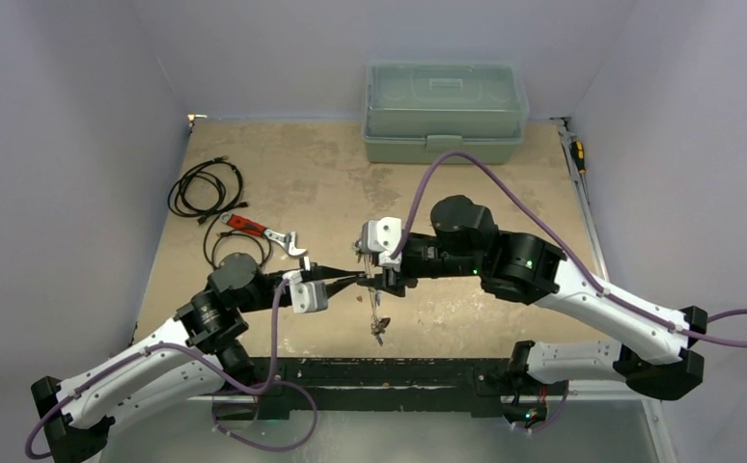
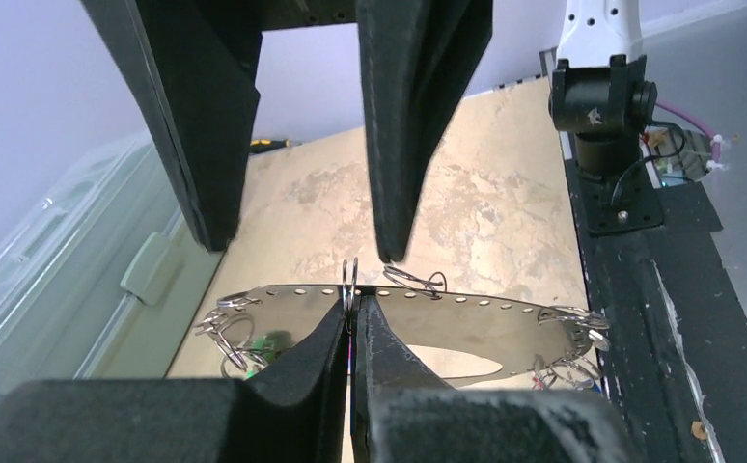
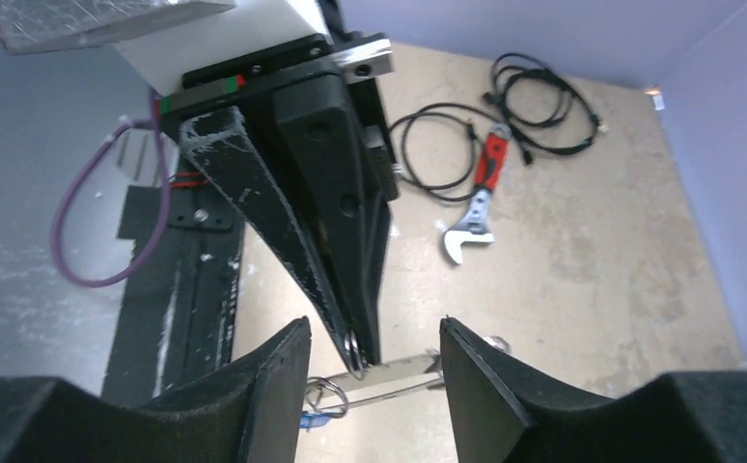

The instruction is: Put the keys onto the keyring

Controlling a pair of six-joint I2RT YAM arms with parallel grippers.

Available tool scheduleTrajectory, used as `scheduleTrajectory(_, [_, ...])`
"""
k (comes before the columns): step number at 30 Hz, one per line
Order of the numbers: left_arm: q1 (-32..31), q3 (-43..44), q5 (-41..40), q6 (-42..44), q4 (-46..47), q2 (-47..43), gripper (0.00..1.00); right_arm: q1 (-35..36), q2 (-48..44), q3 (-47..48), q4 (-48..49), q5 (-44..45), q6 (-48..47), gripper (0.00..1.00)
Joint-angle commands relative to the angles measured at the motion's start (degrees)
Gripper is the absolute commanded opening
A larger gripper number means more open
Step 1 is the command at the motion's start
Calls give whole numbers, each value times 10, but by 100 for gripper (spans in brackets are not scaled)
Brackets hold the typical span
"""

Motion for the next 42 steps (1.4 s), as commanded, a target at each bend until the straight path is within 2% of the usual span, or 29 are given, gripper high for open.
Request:
scheduleTrajectory(1, [5, -15, -4, -59, 113, -27, 0, 2, -55, -31, 106, 51, 25, 56])
scheduleTrajectory(4, [5, -29, -6, -85, 154, -39, 0, 2, -93, -65, 151, 53, 22, 56])
scheduleTrajectory(7, [5, -48, -3, -106, 203, -54, 0, -1, -124, -92, 181, 16, 26, 53])
scheduleTrajectory(13, [6, -70, 3, -141, 273, -76, 0, -13, -122, -88, 173, -51, 46, 43])
scheduleTrajectory(21, [5, -84, 25, -178, 338, -79, 0, -18, -100, -64, 154, -99, 49, 40])
scheduleTrajectory(42, [6, -84, 44, -171, 338, -68, 0, -18, -56, -11, 122, -141, 31, 30])
